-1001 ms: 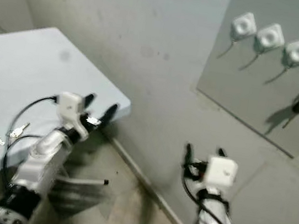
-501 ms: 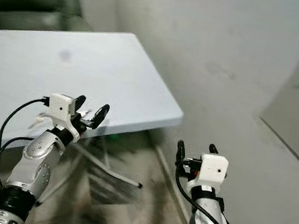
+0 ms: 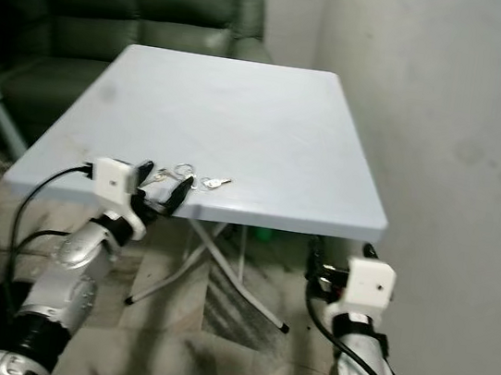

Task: Hang keys on a hook

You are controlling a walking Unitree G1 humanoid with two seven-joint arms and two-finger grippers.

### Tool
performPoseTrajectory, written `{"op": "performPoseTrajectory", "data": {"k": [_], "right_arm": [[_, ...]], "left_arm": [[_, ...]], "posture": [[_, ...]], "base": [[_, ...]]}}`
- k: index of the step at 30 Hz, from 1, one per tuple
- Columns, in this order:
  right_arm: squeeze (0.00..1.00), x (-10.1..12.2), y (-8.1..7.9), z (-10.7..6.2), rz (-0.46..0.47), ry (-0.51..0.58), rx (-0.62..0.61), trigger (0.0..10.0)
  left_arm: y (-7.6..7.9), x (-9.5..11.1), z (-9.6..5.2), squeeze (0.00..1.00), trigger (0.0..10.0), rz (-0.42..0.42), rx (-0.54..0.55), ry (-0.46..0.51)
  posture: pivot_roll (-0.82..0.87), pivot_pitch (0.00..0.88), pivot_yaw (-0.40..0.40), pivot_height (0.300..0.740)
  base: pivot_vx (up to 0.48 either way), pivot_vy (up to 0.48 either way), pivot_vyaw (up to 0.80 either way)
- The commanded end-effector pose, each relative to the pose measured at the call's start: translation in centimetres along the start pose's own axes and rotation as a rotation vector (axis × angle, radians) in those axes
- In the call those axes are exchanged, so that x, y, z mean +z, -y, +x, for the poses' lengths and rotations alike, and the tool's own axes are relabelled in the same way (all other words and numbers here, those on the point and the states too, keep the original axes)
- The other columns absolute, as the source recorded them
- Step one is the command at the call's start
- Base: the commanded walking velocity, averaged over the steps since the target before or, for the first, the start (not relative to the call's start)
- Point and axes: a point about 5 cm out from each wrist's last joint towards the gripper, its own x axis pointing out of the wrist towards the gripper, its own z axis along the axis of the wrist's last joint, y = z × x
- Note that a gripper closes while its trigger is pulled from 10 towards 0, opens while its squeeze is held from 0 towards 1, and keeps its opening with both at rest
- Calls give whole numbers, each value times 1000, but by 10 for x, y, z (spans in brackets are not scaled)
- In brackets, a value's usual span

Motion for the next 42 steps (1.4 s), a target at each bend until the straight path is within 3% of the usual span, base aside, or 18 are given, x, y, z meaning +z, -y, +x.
{"op": "performPoseTrajectory", "data": {"k": [1, 4, 15, 42], "right_arm": [[0, 5, -8, 3, 23, 21, 27, 10000], [0, 5, -9, 3, 62, 16, 22, 10000], [0, 5, -9, 2, 72, 19, 33, 10000], [0, 3, -11, 1, 75, 6, 57, 10000]], "left_arm": [[-11, 2, -3, 0, 10000, 11, 35, -9], [-11, 1, -3, 0, 10000, 3, 36, -16], [-12, 0, -2, 0, 10000, 8, 40, -33], [-15, -4, -1, 0, 10000, 44, 63, -70]], "posture": [[-17, 0, -4, 740], [-18, 0, -4, 740], [-20, 0, -2, 740], [-13, 0, -11, 740]], "base": [[0, 0, 763], [0, 0, 0], [0, 152, 0], [0, 473, 0]]}}
